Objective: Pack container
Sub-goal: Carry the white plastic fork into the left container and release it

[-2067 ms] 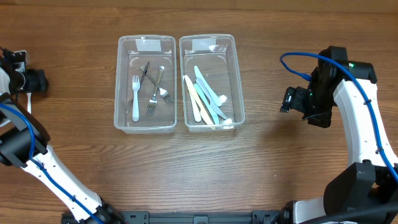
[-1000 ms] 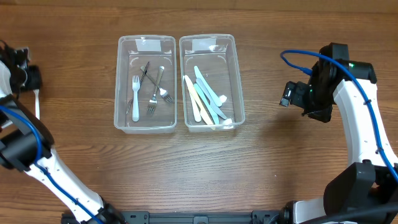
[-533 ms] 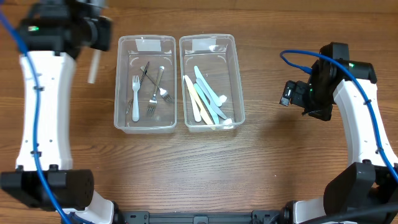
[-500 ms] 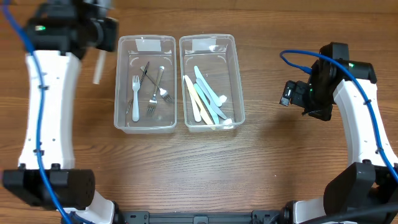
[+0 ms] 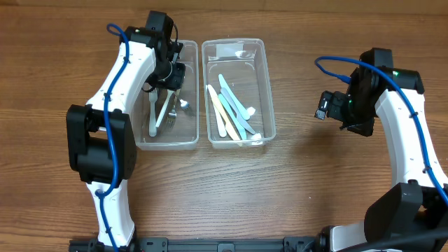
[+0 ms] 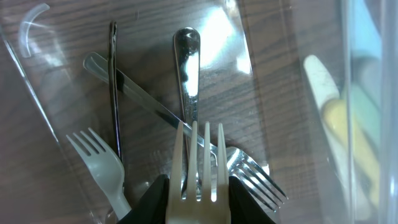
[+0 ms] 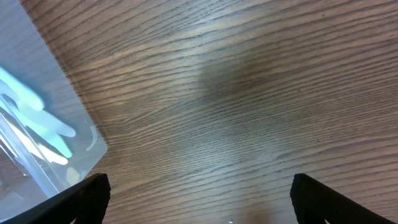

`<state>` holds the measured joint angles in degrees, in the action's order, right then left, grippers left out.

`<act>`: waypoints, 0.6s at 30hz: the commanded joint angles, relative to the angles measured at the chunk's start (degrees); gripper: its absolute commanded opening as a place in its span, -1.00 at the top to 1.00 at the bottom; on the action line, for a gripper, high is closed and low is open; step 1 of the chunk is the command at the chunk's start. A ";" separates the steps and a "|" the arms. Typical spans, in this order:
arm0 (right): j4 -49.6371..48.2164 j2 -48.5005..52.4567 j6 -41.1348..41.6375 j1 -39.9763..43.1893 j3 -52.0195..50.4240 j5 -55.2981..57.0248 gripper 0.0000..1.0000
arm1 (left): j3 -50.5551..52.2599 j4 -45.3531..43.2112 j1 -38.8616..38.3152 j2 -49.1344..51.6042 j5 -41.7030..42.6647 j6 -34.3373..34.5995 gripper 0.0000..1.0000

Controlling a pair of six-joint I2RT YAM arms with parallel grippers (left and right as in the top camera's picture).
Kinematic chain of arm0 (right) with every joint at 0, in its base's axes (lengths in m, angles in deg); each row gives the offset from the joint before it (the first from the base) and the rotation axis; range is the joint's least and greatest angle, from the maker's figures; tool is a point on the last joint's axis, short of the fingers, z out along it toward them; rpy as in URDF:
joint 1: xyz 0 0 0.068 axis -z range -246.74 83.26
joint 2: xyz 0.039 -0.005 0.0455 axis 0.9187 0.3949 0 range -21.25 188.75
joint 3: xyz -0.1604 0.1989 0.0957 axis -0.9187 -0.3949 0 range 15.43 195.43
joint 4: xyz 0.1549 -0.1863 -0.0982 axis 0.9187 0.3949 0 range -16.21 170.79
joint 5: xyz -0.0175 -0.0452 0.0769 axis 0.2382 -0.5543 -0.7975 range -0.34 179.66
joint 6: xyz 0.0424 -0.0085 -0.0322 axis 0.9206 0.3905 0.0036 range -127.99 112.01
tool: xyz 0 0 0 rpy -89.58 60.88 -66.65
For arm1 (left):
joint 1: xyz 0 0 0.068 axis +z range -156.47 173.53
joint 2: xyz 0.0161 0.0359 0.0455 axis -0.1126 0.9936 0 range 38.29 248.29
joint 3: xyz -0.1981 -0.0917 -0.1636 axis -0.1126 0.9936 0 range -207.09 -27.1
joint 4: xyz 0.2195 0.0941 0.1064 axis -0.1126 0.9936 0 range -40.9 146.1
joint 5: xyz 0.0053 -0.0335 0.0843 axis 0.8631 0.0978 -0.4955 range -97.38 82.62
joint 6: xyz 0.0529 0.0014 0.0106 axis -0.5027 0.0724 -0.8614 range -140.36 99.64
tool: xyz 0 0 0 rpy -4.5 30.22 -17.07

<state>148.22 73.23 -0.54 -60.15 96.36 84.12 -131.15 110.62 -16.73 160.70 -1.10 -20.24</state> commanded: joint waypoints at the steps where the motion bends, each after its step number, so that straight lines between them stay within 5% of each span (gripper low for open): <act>1: -0.28 -0.72 -0.17 -0.17 0.07 0.28 -0.90 | 0.00 0.00 -0.26 -0.76 0.94 1.18 0.29; 6: -1.88 -0.72 -0.24 -0.20 0.09 0.28 -0.90 | -0.66 -0.76 -0.17 -5.25 -2.71 0.92 -0.70; 9: -4.85 -0.72 -0.24 -0.22 0.22 0.17 -0.91 | -1.03 -1.62 -0.17 -10.75 -5.92 -2.03 -1.00; 18: -37.40 -0.72 -2.97 -5.66 2.27 -0.57 -1.00 | -1.01 -22.51 2.08 -18.84 -12.90 -3.39 -1.00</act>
<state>117.31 73.21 -2.14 -64.35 97.34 83.84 -131.78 94.16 -16.20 141.18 -11.31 -22.43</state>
